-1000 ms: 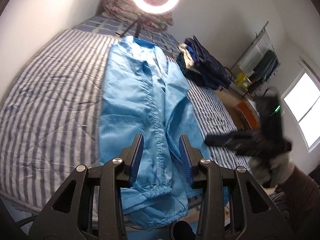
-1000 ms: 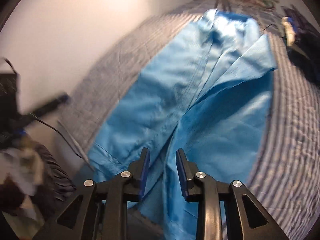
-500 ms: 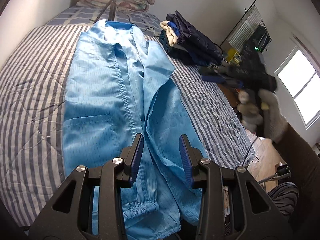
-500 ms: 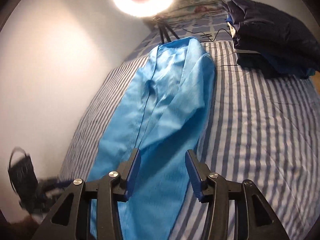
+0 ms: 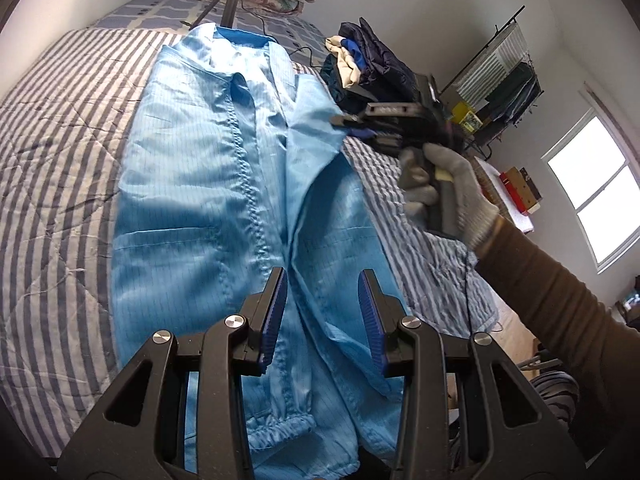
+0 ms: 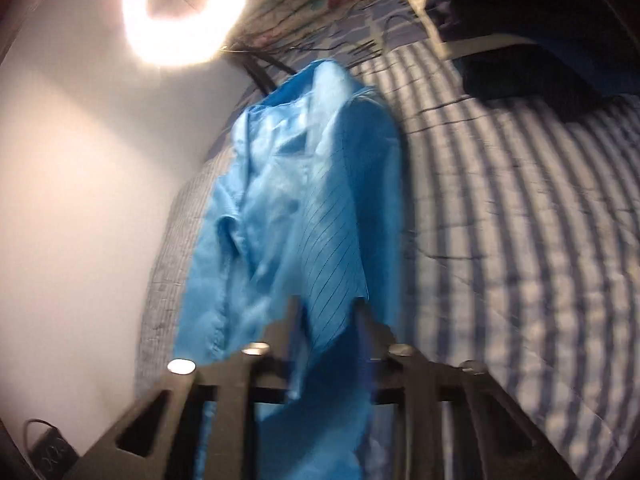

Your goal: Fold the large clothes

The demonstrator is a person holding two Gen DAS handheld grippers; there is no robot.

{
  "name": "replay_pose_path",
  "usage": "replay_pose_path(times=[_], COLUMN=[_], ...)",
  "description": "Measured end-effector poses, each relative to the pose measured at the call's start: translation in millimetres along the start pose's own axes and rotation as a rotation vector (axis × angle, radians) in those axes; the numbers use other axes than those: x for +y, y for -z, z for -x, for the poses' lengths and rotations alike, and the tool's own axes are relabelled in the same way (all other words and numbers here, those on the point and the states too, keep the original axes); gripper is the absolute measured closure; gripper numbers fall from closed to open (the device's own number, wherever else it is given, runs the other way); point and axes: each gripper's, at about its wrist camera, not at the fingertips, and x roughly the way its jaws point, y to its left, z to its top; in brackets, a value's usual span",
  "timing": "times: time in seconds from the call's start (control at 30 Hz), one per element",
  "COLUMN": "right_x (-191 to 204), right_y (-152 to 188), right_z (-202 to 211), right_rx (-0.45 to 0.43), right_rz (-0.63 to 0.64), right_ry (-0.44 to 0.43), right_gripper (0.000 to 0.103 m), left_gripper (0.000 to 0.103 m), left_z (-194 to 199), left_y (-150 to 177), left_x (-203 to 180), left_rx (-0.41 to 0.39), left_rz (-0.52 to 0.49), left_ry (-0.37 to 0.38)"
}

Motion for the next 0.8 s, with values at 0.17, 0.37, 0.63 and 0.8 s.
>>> replay_pose_path(times=[0.17, 0.37, 0.63, 0.8], right_x=[41.9, 83.5, 40.5, 58.2], right_y=[-17.5, -14.3, -20.5, -20.8], right_z=[-28.1, -29.6, -29.6, -79.8], right_rx=[-0.006, 0.019, -0.009, 0.035], right_rz=[0.064, 0.171, 0.071, 0.098], right_ry=[-0.072, -0.218, 0.035, 0.010], right_gripper=[0.094, 0.073, 0.082, 0.082], left_gripper=[0.066, 0.066, 0.066, 0.066], left_z=[1.1, 9.4, 11.0, 15.3], left_y=[0.1, 0.5, 2.2, 2.9], left_x=[-2.8, 2.0, 1.7, 2.5], left_rx=[-0.007, -0.027, -0.018, -0.025], left_rz=[-0.011, -0.006, -0.005, 0.007], left_ry=[0.006, -0.004, 0.008, -0.001])
